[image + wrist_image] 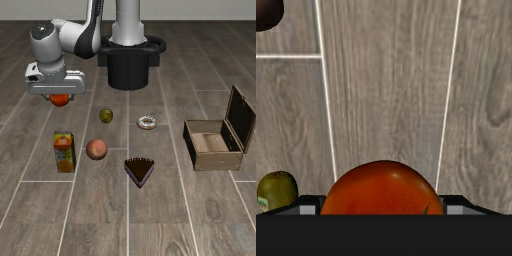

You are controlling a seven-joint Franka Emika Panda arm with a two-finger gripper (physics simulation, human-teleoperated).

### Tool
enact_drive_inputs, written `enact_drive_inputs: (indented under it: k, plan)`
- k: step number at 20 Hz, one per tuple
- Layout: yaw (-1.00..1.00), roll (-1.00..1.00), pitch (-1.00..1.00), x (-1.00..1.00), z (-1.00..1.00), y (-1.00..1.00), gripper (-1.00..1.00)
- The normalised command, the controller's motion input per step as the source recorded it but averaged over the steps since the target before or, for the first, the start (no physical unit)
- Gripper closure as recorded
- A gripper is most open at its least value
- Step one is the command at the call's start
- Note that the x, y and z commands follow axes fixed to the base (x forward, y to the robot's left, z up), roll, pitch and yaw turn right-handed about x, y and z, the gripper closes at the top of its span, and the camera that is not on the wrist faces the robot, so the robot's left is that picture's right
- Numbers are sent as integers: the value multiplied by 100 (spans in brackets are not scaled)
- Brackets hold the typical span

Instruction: Pick up the tomato and place it in the box

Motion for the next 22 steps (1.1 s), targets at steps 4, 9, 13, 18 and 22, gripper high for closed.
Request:
enact_drive_inputs:
  k: [4, 9, 13, 18, 22]
  plan:
    - [0, 0, 0, 0, 100, 0, 100]
    - [0, 0, 0, 0, 80, 20, 100]
    - [0, 0, 0, 0, 0, 100, 100]
    - [0, 0, 0, 0, 0, 100, 100]
    - [0, 0, 0, 0, 0, 100, 100]
